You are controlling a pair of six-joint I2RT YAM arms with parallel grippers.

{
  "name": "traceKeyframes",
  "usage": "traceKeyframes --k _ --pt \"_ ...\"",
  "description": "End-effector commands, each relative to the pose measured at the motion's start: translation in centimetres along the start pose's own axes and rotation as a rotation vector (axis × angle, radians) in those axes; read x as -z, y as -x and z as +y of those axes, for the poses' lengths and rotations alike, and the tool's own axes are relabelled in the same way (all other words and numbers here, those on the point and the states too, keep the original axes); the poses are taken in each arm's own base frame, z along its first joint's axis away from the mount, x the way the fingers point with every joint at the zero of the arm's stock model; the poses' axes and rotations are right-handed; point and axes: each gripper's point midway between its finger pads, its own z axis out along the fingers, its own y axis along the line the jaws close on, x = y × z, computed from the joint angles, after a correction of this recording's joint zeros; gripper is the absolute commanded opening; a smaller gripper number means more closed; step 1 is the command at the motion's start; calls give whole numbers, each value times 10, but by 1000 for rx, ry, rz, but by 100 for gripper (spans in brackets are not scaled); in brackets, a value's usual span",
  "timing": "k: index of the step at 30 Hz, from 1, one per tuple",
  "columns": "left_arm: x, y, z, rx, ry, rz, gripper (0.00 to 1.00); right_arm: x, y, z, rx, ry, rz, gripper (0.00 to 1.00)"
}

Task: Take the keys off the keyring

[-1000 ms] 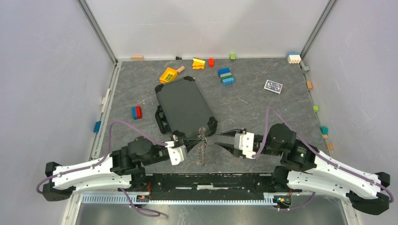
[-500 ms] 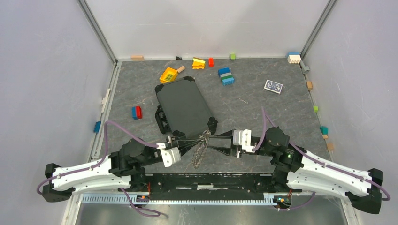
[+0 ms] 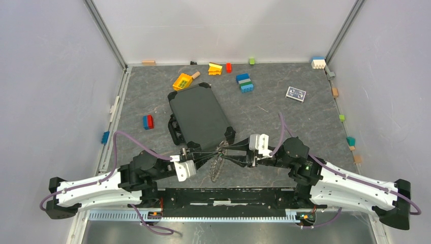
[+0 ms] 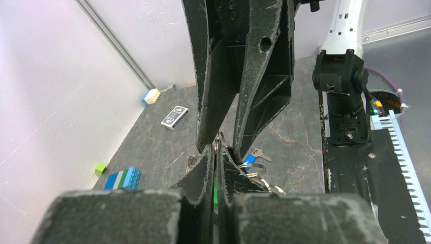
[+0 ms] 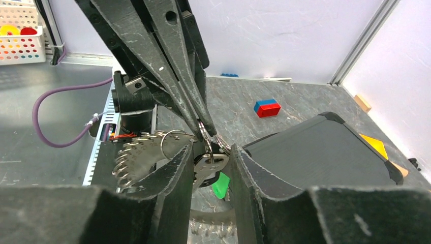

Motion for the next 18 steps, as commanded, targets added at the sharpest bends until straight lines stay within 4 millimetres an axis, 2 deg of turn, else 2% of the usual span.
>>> traceKeyframes --k 1,11,18 --pt "0 29 9 26 34 -111 2 -2 1 -8 -25 -50 -7 35" --pt "2 31 10 22 38 -116 2 0 -7 -10 -32 -72 22 24" --pt "3 31 11 17 41 -118 2 -1 -7 -8 -32 -58 16 6"
